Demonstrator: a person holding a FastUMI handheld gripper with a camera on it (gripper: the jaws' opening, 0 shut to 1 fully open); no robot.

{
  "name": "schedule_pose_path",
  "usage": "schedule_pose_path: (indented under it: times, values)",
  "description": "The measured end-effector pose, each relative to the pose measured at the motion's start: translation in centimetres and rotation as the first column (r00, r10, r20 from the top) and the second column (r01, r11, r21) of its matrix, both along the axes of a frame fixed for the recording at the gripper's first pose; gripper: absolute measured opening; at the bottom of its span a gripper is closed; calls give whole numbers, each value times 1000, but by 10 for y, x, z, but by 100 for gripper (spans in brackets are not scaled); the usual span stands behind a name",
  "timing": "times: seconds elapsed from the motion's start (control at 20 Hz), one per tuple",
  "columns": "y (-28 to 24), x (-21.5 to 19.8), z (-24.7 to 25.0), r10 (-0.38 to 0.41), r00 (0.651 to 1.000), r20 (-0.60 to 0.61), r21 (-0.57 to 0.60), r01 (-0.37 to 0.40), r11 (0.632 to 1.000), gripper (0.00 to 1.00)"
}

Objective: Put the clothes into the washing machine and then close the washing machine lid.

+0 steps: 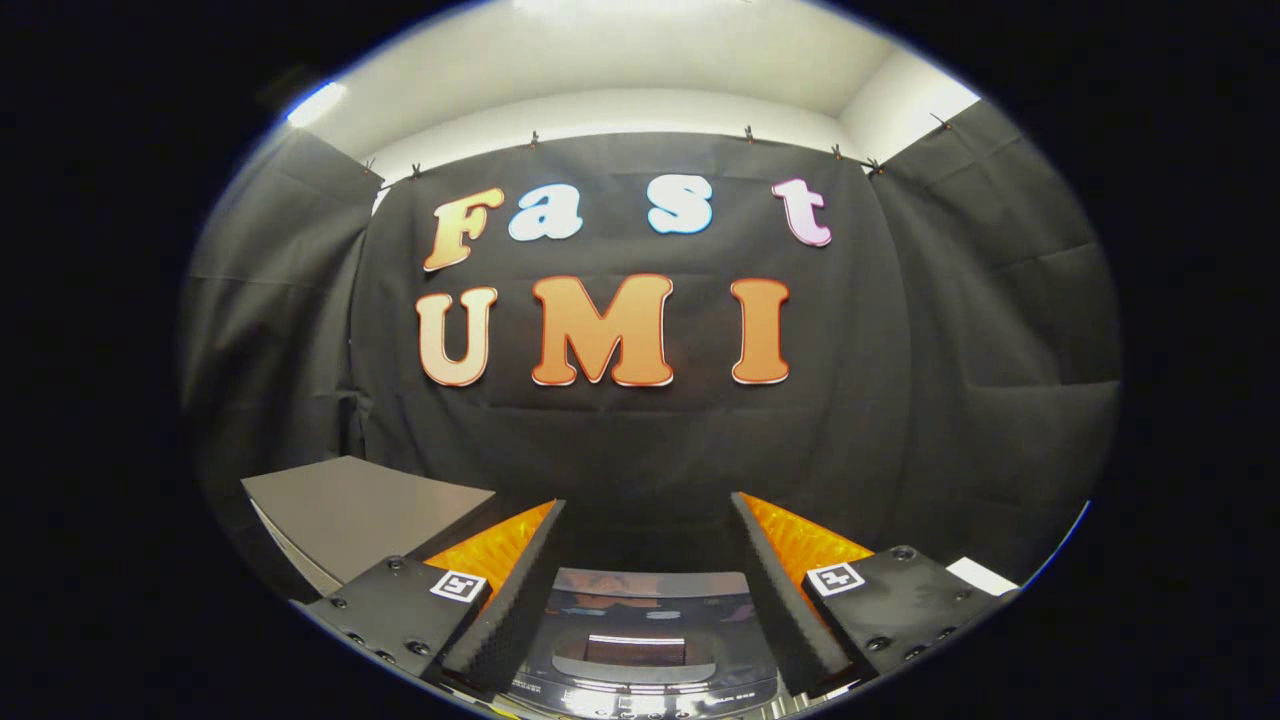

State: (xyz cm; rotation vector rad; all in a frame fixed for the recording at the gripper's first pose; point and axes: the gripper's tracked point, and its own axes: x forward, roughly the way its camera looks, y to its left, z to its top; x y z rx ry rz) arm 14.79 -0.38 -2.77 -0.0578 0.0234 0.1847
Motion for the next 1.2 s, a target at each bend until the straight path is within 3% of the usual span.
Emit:
schedule_pose_path:
  times: [0.35,0.6,0.95,1.2]
  values:
    - [-14,-55,70,-64,993,95,68,57,996,100]
    - [-5,-123,80,-99,990,104,42,95,995,100]
    - [18,-190,72,-57,995,76,0,58,998,100]
    - [17,-207,82,-36,994,106,26,34,999,100]
